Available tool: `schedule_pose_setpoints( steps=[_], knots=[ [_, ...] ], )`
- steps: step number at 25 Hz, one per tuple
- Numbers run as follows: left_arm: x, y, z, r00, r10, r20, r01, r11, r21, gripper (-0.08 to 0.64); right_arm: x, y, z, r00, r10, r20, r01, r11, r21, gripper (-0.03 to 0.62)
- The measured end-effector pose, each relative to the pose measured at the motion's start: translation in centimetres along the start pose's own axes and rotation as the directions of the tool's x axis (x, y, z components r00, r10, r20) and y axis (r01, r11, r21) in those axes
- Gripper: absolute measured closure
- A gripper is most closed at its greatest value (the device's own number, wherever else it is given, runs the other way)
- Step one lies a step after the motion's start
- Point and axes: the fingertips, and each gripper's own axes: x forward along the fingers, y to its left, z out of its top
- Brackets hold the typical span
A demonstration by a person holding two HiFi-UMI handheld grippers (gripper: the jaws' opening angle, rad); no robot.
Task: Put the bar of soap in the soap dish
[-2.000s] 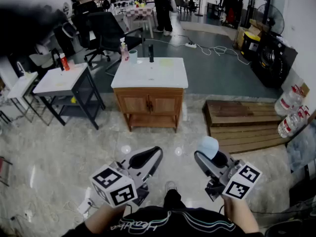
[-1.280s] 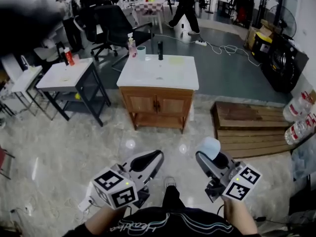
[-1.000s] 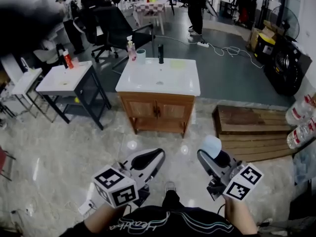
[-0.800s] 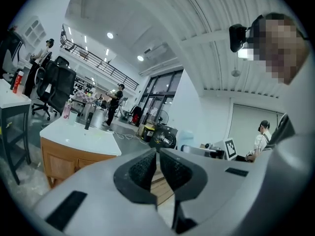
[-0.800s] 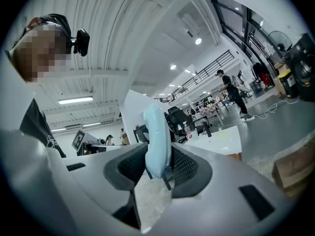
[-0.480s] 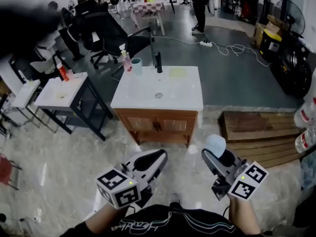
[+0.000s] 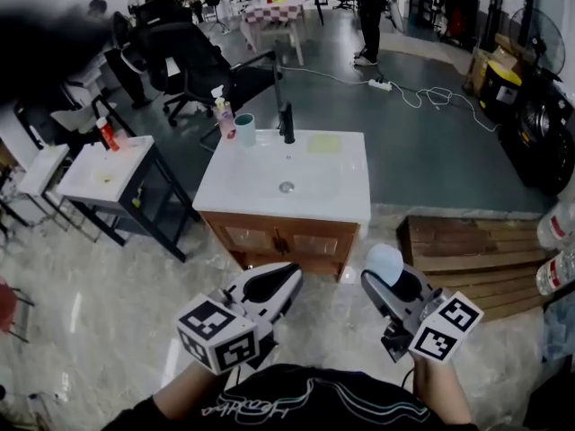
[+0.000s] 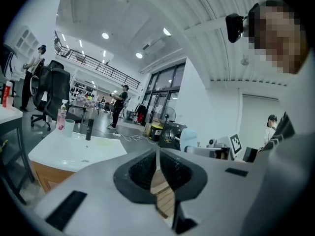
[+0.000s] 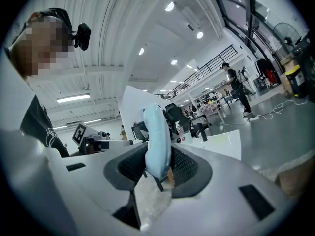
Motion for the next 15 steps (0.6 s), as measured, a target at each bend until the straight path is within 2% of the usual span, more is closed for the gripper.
schedule_pose_setpoints(
  steps=[10,15],
  knots=[
    [0.0,1.8,0.7,0.999,0.024,0.028,-0.024,1.000,-0.002,0.518,2.0,0.0,0.9,1.000,0.021,0.022,-0.021,1.000,-0.016,0.443],
    [1.2,3.1,0.6,0.999,0.000,0.032,0.000,1.000,-0.016,0.518,3.0,-1.6,0.3,1.000,-0.001,0.007,0.001,1.000,0.001,0.443]
  ],
)
